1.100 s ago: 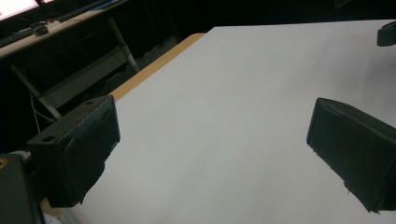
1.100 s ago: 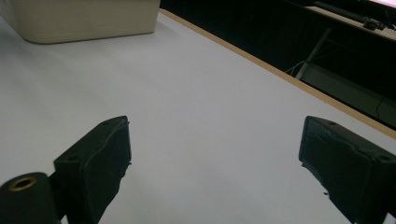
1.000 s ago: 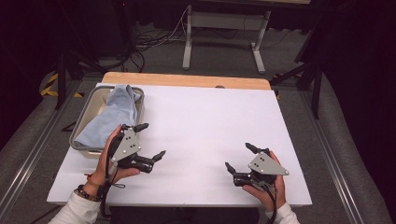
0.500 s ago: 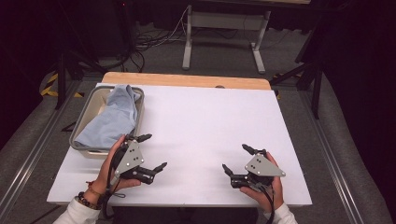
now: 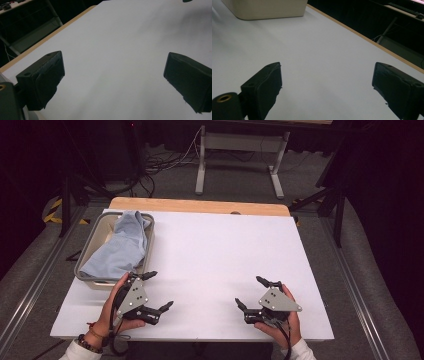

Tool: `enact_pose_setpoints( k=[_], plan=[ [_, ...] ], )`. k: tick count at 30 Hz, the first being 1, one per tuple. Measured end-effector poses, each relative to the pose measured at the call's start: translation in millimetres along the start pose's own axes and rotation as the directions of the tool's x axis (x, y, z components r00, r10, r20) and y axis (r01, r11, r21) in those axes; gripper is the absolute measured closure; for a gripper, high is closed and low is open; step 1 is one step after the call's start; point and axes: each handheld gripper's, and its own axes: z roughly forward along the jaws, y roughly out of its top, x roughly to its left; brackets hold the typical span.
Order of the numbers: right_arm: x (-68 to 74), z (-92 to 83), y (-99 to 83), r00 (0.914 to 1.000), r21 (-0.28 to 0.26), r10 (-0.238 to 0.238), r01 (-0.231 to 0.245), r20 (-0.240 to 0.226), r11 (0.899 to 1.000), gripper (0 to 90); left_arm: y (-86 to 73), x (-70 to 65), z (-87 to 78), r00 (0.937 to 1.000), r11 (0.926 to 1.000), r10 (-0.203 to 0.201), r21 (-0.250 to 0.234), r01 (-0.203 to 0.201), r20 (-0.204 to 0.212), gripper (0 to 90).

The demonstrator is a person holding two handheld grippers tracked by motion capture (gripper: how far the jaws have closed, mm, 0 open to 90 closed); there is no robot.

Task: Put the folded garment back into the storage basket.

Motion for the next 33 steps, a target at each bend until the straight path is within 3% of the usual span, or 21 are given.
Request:
enact_pose_setpoints(
  k=[6,11,21,23,33],
  plan=[
    [1.5,-1.3,-0.6,0.9999,0.001,-0.009,0.009,0.007,1.000,9.4,-9.0,-1.8,-1.3,1.0000,0.9997,-0.005,0.022,0.006,-0.003,4.2],
    [2.5,-1.8,-0.9,0.9995,-0.001,-0.027,0.027,0.016,1.000,9.4,-19.8,-2.6,-5.4,0.9983,0.9983,-0.056,0.014,0.056,-0.019,4.4],
    [2.3,-0.9,-5.0,0.9994,-0.001,-0.032,0.032,0.013,0.999,9.2,-39.0,-2.5,-13.8,0.9943,0.9935,-0.091,0.063,0.095,-0.055,4.6],
    [3.0,0.2,-6.9,0.9995,0.000,-0.032,0.032,0.007,0.999,9.1,-42.4,-1.4,-15.4,0.9914,0.9904,-0.123,0.058,0.125,-0.047,4.6],
    [5.9,3.2,-11.6,0.9991,0.002,-0.041,0.041,-0.014,0.999,9.0,-41.6,-4.6,-12.4,0.9940,0.9922,-0.096,0.075,0.099,-0.053,4.4]
  ],
)
